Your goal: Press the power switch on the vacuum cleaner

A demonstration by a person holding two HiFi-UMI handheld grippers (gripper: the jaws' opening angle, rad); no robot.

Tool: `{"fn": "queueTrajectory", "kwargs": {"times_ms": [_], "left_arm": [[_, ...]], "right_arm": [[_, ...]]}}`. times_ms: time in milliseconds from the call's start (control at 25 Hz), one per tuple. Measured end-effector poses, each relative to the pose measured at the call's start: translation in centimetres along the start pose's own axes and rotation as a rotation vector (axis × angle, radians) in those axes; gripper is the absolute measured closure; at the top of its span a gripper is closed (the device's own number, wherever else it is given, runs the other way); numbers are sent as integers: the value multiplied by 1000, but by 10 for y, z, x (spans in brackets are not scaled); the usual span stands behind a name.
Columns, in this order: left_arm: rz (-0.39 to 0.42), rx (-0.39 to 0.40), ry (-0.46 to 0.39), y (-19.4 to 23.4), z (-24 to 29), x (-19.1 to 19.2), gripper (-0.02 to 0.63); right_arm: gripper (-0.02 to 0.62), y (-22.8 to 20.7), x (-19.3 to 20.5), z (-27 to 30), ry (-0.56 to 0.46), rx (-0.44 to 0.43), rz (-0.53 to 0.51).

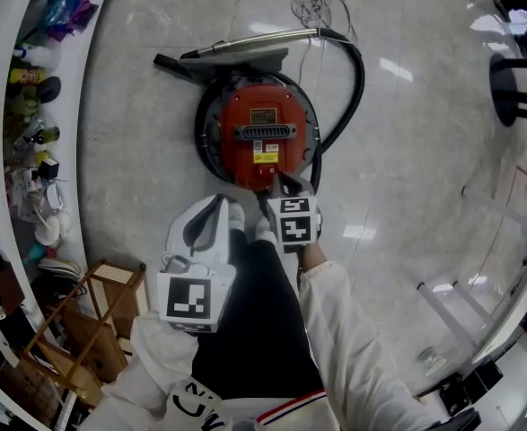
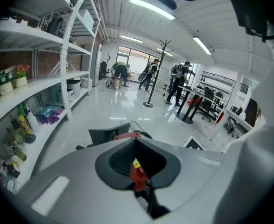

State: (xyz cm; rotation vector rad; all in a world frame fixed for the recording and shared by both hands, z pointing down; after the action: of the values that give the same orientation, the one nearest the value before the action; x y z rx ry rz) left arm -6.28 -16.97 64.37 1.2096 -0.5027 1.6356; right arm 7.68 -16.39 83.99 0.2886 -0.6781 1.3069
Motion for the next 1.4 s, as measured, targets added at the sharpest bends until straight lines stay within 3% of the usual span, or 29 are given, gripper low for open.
{"fn": "queueTrajectory", "kwargs": {"times_ms": [320,720,1120,1400], "left_arm": [[36,8,-22,-2,-10,-18,606],[94,10,-71,1,-28,-61,606],[113,23,-106,-15,-43,-100,606],[125,38,-126,-27,-61,-129,606]], "right_arm": [[595,2,-26,-29,-37,7,36],[595,2,-80,-108,-134,16,33],[595,-5,-133,-184,-248,49,99],[595,-3,-161,-232,-314,61,82]]}}
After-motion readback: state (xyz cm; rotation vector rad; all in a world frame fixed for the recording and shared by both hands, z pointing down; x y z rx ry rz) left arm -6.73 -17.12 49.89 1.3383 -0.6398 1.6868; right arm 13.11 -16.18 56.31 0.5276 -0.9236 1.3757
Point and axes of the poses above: the fingertips, and each gripper's own axes: z forward along the fingers, y to its left, x out of its underside, the point moved 4 cm from there along -z, backward along the fingers, and after that the axes turned 13 degrees about -y, right-handed, at the moved point
